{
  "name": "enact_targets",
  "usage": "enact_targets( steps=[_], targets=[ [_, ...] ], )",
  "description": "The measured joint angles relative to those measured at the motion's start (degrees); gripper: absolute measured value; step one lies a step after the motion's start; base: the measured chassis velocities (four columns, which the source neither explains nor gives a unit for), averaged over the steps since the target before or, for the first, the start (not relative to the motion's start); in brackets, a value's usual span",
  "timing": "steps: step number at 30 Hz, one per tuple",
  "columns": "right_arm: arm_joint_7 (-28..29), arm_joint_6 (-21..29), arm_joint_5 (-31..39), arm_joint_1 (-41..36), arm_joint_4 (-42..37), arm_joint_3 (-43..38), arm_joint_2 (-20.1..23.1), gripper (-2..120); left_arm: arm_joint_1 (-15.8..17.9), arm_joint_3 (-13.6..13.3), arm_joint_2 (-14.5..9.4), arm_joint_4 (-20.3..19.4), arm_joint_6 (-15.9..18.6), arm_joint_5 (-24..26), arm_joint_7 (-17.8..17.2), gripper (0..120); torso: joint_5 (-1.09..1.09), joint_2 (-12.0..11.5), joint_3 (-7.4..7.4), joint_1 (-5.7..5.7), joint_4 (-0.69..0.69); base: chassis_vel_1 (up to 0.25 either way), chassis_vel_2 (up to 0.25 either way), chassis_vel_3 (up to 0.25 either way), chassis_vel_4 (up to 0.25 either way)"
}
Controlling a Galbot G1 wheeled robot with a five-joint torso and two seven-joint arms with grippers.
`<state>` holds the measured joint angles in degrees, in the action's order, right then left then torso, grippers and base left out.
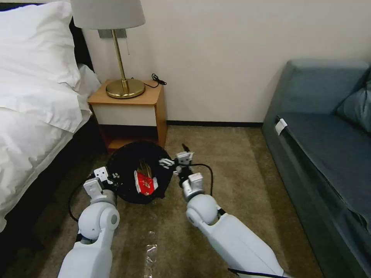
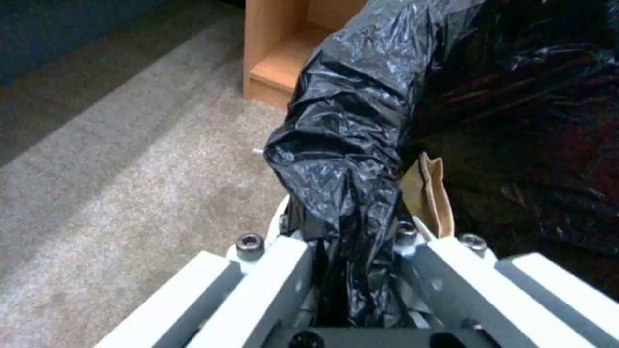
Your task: Pick up the trash bin, then pick up the garbage on the floor and place it into the trash bin.
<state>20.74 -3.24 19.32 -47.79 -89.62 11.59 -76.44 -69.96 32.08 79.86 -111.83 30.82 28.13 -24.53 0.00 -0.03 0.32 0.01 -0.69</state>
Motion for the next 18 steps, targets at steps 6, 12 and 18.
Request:
enact_targets(
  steps=[6,12,18],
  targets=[
    [-4.1,1.0,2.6,-2.7,3.1,-3.3,3.7,100,-0.3,0.4,-0.9,-0.2,0.6,-0.1,1.0,2,0.0,0.0,0.0,0.0,0.0,0.0,0.0,0.0,0.0],
    [-9.9,4.8,3.9,-3.0,7.4,-2.4,7.9,100,-0.6,0.4,-1.6,-0.4,1.2,0.0,1.4,2,0.02,0.0,0.0,0.0,0.0,0.0,0.0,0.0,0.0],
    [-13.5,9.6,8.7,1.8,9.7,6.5,16.7,100,-1.1,0.9,-2.0,-0.4,1.3,0.0,1.5,2,-0.01,0.0,0.0,0.0,-0.01,0.0,0.0,0.0,0.0]
  ],
)
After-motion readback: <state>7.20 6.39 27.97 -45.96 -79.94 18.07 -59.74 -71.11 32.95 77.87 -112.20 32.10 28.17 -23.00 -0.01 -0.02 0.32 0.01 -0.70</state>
